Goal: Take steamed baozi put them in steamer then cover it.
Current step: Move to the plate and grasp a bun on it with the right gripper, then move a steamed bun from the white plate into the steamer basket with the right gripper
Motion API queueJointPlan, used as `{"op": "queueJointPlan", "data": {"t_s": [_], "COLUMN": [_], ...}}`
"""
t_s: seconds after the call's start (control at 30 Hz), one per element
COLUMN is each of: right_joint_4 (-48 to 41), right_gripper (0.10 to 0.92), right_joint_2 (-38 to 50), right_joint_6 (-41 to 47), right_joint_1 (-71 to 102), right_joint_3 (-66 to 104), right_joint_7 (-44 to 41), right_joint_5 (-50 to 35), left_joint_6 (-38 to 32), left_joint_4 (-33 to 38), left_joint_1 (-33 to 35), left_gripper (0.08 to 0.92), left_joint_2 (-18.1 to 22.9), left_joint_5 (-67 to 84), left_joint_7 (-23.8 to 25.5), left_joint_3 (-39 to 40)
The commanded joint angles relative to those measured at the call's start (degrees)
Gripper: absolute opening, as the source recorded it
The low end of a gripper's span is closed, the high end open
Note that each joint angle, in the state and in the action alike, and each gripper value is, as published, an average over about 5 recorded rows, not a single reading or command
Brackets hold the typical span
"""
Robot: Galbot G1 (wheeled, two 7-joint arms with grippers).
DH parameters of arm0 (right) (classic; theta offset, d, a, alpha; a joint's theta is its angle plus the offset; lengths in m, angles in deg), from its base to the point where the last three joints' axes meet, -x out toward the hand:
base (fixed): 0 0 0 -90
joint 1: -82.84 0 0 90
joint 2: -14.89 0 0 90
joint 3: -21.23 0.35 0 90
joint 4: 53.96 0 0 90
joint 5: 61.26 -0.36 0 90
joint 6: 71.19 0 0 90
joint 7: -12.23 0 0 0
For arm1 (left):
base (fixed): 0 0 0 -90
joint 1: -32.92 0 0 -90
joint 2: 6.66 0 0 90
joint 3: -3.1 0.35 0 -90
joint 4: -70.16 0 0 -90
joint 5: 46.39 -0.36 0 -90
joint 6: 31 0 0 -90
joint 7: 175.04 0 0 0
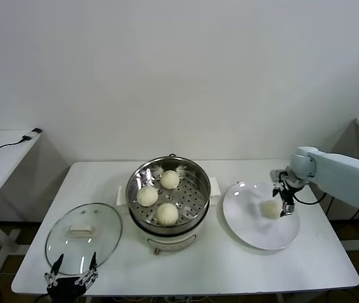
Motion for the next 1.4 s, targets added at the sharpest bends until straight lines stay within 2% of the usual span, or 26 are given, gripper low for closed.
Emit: {"op": "queueJointPlan", "data": {"t_s": [0.03, 0.17, 0.5, 0.63, 0.83, 1.0, 1.13, 1.4], "right_joint_4": [-2.56, -2.37, 1.65, 5.73, 16.96, 27.84, 33.75, 34.32], "right_gripper": [0.823, 0.818, 0.725, 0.721, 0.721, 0.721, 0.721, 0.721], "right_joint_2": [-0.77, -0.59, 0.67, 1.46, 1.73, -3.04, -9.01, -20.84], "right_joint_6": [1.44, 1.4, 1.64, 2.2, 4.08, 6.84, 11.13, 17.31], "right_joint_1": [4.5, 4.36, 0.05, -7.17, -27.38, -44.17, -48.62, -38.87], "right_joint_3": [3.38, 3.82, 2.65, -0.8, -12.49, -19.47, -17.99, -12.4], "right_joint_7": [1.89, 1.87, 0.94, 0.42, -1.15, -1.6, 1.53, 9.33], "right_joint_5": [1.29, 1.11, -1.78, -6.8, -19.83, -32.66, -39.94, -41.24], "left_joint_6": [-0.03, 0.04, 0.03, -0.02, 0.05, 0.07, 0.25, 0.47], "left_joint_4": [-0.05, -0.04, 0.19, 0.44, 1.14, 1.51, 1.51, 1.51], "left_joint_1": [0.02, -0.02, -0.04, -0.01, 0.05, -0.1, -0.54, -1.47], "left_gripper": [0.823, 0.823, 0.823, 0.823, 0.823, 0.823, 0.823, 0.823], "left_joint_2": [0.04, -0.03, -0.01, 0.03, 0.02, -0.25, -0.35, -0.25], "left_joint_5": [-0.05, -0.14, -0.13, -0.17, -0.2, -0.29, -0.38, -0.15], "left_joint_7": [0.0, -0.01, -0.09, -0.1, -0.09, -0.04, -0.01, 0.01], "left_joint_3": [0.04, 0.02, 0.14, 0.31, 0.5, 0.56, 0.92, 1.21]}}
